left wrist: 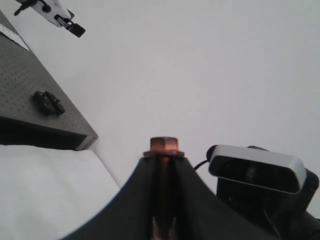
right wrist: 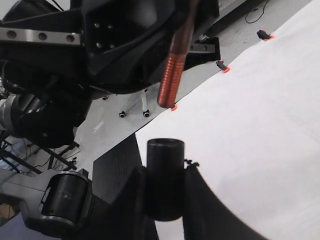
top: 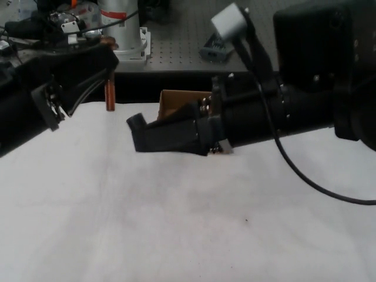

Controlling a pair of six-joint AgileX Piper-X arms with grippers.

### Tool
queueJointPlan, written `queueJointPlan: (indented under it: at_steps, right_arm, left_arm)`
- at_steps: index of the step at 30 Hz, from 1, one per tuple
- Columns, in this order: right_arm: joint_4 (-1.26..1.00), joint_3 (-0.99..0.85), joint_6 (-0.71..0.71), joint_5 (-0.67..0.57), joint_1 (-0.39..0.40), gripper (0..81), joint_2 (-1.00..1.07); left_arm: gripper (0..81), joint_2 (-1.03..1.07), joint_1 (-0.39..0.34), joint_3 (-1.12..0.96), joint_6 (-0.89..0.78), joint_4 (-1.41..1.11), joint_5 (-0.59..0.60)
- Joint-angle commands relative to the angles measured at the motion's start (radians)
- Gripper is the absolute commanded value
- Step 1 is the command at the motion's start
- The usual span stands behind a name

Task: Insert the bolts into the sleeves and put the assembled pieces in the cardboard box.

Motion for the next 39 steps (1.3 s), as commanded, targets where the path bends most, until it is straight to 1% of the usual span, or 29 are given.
queueJointPlan:
  at_steps: [1,3,12,18,31,35,39]
  right_arm:
    - [-0.014,-0.002,0.001,-0.025,0.013,2.9,-0.003]
    - [-0.019,-0.002,0.001,-0.026,0.019,2.9,-0.003]
    - [-0.034,-0.002,0.017,-0.026,0.018,2.9,-0.003]
    - [-0.093,-0.002,0.046,-0.026,0.018,2.9,-0.003]
    - [-0.116,-0.002,0.06,-0.02,-0.002,2.9,-0.003]
    - [-0.108,-0.002,0.068,-0.023,-0.001,2.9,-0.003]
    - [-0.108,-0.002,0.067,-0.026,-0.001,2.9,-0.003]
  left_arm:
    - [0.6,-0.01,-0.028,-0.024,0.013,-0.017,-0.007]
    - [0.6,-0.01,-0.032,-0.033,0.04,-0.003,0.009]
    - [0.6,-0.01,-0.032,-0.037,0.056,0.01,0.014]
    - [0.6,-0.01,-0.032,-0.037,0.056,0.01,0.065]
    - [0.6,-0.023,-0.032,-0.037,0.057,0.001,0.065]
    - [0.6,-0.024,-0.032,-0.037,0.109,0.002,0.053]
    - [0.6,-0.024,-0.032,-0.04,0.109,0.002,0.044]
